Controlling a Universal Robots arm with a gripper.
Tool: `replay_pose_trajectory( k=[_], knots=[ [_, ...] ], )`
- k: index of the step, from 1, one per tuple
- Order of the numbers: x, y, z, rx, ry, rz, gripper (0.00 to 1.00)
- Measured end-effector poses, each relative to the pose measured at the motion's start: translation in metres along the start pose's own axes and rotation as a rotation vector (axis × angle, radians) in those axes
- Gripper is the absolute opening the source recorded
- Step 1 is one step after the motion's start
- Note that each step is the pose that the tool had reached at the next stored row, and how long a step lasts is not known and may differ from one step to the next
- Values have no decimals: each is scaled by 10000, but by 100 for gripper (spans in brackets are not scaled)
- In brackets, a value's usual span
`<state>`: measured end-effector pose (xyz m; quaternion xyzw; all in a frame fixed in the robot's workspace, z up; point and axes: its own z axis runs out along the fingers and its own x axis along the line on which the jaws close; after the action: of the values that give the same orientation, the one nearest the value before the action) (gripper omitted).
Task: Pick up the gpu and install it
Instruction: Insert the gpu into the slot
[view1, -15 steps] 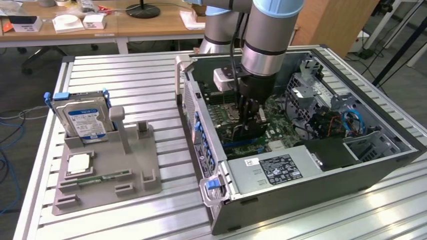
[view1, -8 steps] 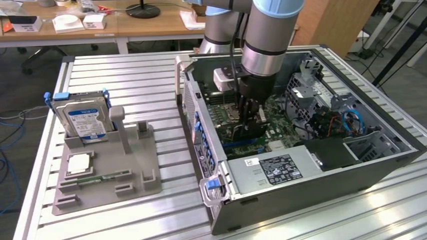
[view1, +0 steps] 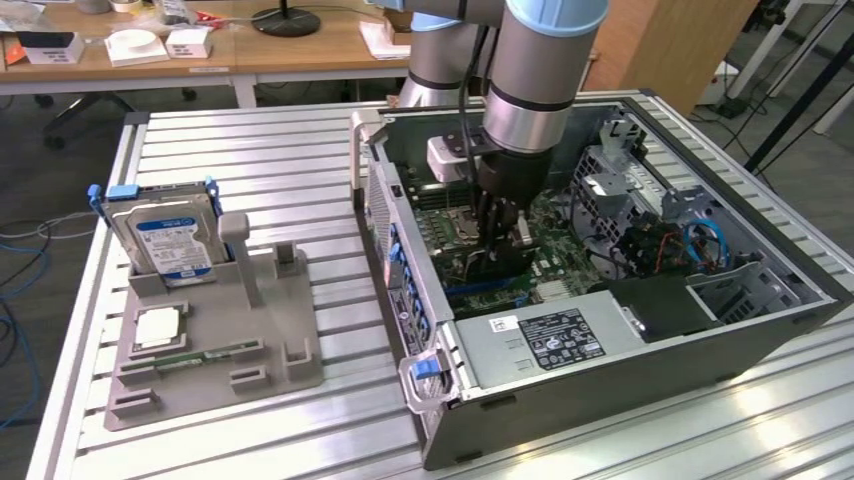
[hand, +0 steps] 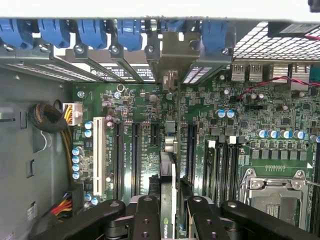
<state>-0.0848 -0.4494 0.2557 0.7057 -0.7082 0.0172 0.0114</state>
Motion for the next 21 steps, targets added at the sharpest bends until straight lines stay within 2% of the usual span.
replay_pose_trajectory(
  k=[10,16,21],
  knots=[
    [-33,44,32,13,8,148,26],
    [-26,47,56,27,-9,193,26],
    [-18,48,55,19,4,196,26]
  ],
)
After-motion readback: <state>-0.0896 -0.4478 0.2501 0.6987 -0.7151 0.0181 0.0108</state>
